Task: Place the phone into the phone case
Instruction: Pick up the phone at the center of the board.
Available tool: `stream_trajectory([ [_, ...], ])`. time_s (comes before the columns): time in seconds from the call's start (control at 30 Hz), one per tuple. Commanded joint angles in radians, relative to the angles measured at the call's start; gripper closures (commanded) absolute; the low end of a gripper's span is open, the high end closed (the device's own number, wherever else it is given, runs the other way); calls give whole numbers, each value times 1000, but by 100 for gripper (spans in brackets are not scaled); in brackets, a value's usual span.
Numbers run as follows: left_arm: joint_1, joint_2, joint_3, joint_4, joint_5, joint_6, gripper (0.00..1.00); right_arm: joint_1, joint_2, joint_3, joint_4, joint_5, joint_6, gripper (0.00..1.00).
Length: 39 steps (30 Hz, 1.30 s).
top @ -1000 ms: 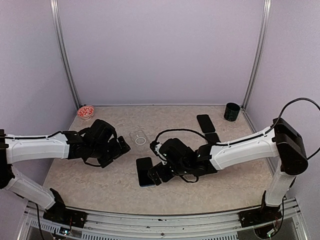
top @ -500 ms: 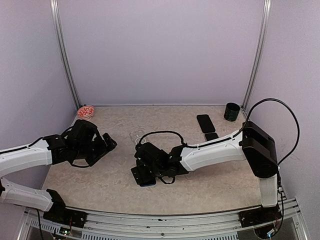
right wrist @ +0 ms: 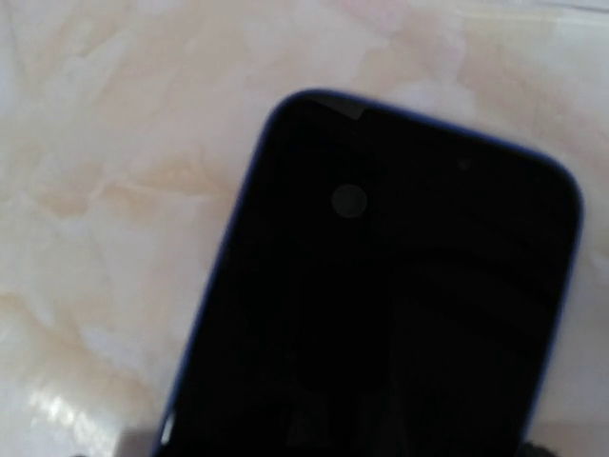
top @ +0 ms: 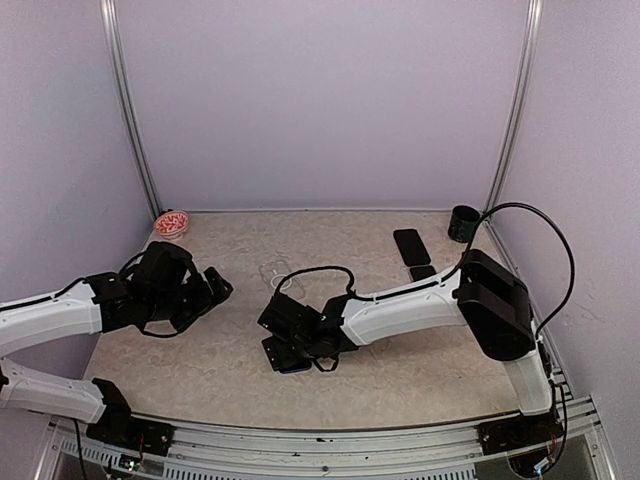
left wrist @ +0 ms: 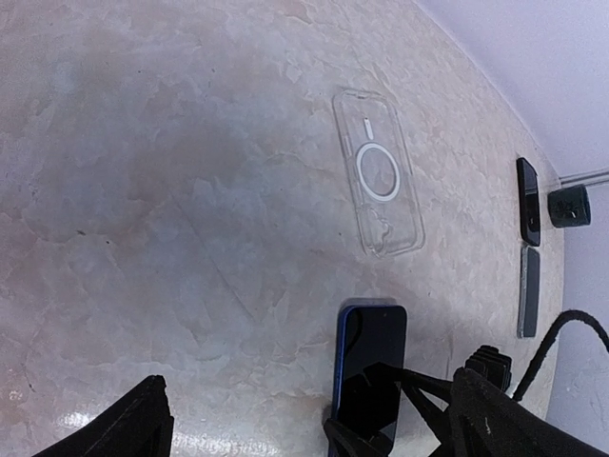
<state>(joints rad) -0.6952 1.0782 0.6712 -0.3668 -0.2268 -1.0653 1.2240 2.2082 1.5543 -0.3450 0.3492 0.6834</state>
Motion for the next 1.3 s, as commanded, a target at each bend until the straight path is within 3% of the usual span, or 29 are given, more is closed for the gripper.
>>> stream_trajectory([
  [0.0, -4, -27, -13, 18, -28, 24, 1, 23, 39, 33, -57, 13, 18, 14],
  [0.17, -4, -38, -23, 30, -28, 22, 1, 26, 31, 12, -68, 9, 4, 24],
  [0.4, -20, -15, -35, 41, -18, 23, 1, 26, -34, -63, -36, 23, -124, 27],
  [0.67, -23, 19, -58, 51, -17, 16, 1, 25, -58, -89, -17, -6, -270, 19],
  [0.9, -24, 13, -61, 41, -21, 9, 1, 9, -12, 4, -127, -74, -245, 11],
  [1.27, -26, 21, -77, 51, -22, 4, 1, -55, 12, 71, -269, -178, -234, 11],
])
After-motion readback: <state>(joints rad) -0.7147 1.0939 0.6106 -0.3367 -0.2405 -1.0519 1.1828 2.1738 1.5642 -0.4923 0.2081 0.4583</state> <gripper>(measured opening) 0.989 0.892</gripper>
